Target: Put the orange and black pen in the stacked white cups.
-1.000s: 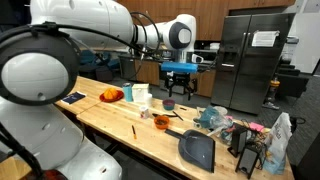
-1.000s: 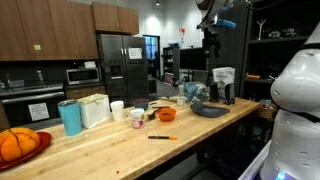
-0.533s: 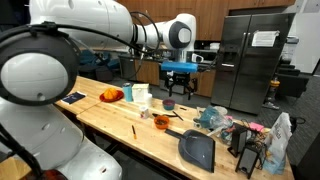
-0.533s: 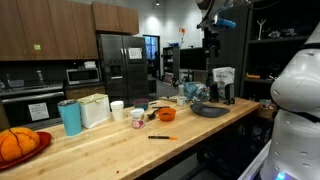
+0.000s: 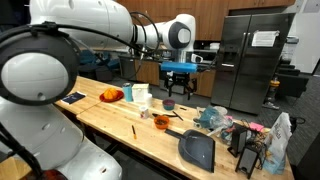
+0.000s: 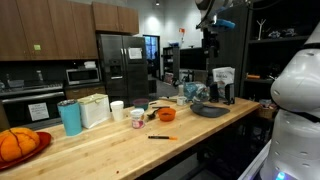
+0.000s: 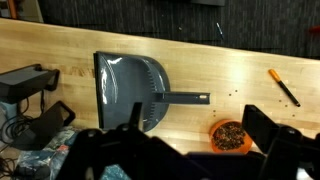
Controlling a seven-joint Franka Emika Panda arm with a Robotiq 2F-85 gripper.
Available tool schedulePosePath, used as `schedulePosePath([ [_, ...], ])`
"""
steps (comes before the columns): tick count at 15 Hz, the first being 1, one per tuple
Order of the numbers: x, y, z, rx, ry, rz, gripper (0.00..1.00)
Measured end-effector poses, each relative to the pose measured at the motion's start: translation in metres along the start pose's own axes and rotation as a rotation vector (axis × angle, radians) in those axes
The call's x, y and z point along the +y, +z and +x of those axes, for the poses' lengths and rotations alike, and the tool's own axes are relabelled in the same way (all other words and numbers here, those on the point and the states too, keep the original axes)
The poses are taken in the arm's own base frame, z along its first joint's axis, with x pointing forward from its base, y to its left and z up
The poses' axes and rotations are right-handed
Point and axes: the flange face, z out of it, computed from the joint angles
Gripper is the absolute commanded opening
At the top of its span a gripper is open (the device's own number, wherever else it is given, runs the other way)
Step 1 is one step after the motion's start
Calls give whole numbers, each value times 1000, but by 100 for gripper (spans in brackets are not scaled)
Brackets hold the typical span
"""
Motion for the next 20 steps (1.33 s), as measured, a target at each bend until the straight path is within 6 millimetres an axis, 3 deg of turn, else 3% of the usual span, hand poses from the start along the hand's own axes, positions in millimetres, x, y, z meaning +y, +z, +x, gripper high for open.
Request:
schedulePosePath([
  [4, -21, 4, 15, 14, -53, -72, 100],
  [10, -80, 19, 54, 108, -136, -195, 100],
  [15, -125, 46, 77, 200, -248, -222, 100],
  [20, -158, 80, 92, 220, -327, -224, 100],
])
